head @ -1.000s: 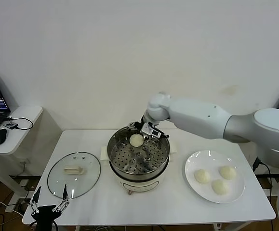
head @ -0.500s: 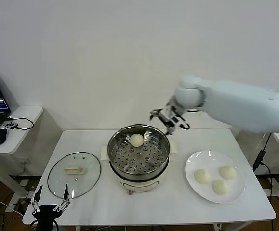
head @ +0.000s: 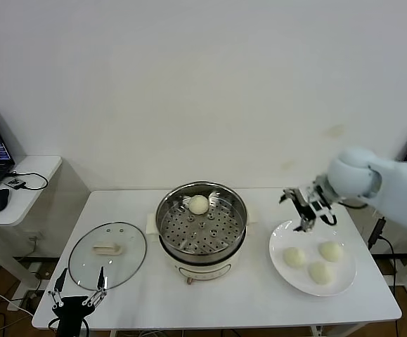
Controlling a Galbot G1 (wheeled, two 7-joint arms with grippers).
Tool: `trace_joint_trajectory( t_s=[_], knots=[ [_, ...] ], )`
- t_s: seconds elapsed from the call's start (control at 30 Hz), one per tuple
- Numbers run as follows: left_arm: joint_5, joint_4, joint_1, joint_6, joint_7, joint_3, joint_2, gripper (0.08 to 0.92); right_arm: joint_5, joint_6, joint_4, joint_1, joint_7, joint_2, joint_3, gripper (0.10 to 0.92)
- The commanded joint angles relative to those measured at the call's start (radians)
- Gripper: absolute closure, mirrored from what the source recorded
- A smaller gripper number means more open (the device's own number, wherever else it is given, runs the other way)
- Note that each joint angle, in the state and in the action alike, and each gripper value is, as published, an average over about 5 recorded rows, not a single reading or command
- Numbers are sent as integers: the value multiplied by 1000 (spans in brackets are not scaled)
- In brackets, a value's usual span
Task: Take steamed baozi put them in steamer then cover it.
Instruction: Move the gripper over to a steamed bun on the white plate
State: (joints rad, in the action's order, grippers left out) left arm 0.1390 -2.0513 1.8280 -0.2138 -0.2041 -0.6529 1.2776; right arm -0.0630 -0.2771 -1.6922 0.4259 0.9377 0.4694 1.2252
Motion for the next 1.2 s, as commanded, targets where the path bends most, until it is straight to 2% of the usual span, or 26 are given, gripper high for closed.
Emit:
trace_joint_trajectory(
  t_s=[0.03, 0.4, 0.9, 1.2],
  knots=[
    [-1, 0, 0, 1, 1, 0, -1, 177, 82, -47, -11, -261, -8, -99, -156, 202],
    [-1, -4, 21, 3, 2, -21, 1, 177, 161, -36, 130, -483, -13, -4, -299, 224],
    [-1, -2, 20, 3, 2, -31, 6, 177, 199, -19, 214, -550, -34, 79, -350, 282],
    [0, -2, 21, 2, 2, -37, 4, 177, 210, -23, 244, -561, -48, 125, -367, 349]
  ],
)
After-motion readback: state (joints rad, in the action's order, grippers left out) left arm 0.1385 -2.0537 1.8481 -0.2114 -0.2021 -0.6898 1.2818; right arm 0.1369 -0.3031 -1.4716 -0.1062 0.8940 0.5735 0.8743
